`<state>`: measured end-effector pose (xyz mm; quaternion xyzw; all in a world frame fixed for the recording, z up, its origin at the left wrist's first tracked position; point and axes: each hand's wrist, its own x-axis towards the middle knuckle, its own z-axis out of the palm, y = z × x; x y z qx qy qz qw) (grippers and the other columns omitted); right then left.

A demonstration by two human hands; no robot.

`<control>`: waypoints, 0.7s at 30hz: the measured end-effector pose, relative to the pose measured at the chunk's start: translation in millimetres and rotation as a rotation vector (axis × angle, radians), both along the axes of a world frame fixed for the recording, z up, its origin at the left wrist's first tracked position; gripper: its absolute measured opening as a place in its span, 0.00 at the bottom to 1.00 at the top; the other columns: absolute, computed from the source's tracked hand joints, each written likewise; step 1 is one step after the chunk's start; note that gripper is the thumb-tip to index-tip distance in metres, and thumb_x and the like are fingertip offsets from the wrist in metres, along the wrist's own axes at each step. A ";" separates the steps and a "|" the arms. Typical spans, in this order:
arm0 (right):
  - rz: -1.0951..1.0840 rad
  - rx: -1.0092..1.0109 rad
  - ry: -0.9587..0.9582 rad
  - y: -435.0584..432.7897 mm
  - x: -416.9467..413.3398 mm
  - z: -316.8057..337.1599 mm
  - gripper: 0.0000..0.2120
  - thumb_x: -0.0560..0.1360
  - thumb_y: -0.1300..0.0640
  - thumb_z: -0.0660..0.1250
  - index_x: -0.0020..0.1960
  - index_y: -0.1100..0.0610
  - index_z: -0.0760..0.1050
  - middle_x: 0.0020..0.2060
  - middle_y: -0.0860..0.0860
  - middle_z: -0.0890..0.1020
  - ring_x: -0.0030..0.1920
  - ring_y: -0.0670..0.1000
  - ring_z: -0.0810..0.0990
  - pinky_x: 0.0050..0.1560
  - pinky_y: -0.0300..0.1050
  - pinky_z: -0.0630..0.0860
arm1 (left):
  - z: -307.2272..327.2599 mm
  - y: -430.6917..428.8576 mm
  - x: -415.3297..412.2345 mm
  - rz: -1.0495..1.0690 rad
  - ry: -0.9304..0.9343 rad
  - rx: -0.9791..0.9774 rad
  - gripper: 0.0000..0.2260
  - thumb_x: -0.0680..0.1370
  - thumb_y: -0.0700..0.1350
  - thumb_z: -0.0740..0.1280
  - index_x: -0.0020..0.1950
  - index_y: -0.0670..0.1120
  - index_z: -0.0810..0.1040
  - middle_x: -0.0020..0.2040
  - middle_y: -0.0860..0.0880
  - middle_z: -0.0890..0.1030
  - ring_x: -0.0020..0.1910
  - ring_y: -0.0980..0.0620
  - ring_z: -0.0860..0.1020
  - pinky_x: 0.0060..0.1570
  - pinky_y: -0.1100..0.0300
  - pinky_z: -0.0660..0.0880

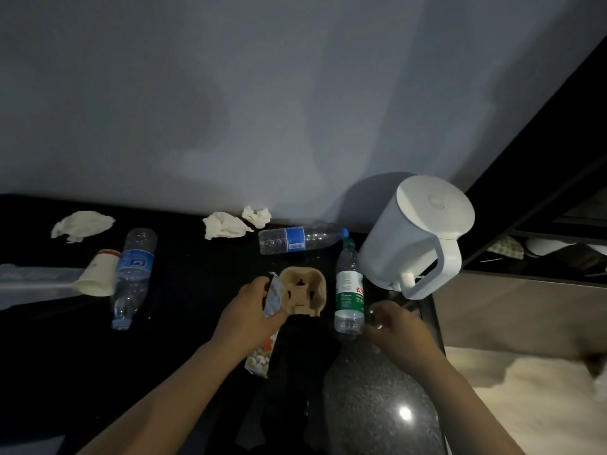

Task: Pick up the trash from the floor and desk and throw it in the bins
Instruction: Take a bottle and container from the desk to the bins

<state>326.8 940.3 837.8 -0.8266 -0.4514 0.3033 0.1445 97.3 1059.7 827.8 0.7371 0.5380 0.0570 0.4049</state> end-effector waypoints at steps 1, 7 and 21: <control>-0.001 0.001 0.002 4.6 3.1 -4.9 0.21 0.72 0.50 0.71 0.63 0.54 0.73 0.51 0.49 0.81 0.45 0.47 0.78 0.38 0.38 0.70 | -4.4 0.0 4.9 0.002 0.008 0.005 0.31 0.73 0.55 0.70 0.72 0.50 0.62 0.66 0.48 0.69 0.58 0.53 0.72 0.54 0.61 0.72; -0.057 -0.019 0.071 37.8 14.8 -41.3 0.30 0.72 0.52 0.72 0.69 0.58 0.66 0.61 0.57 0.73 0.57 0.55 0.76 0.55 0.47 0.75 | -36.9 8.4 46.7 0.035 0.152 -0.035 0.45 0.71 0.59 0.71 0.77 0.48 0.47 0.75 0.44 0.55 0.71 0.43 0.62 0.68 0.50 0.66; -0.165 -0.063 0.176 73.5 31.3 -109.0 0.43 0.73 0.53 0.70 0.78 0.54 0.46 0.70 0.60 0.63 0.65 0.62 0.71 0.61 0.54 0.72 | -94.9 25.5 104.8 0.113 0.242 -0.064 0.50 0.69 0.62 0.71 0.77 0.53 0.39 0.77 0.48 0.42 0.76 0.40 0.48 0.72 0.46 0.60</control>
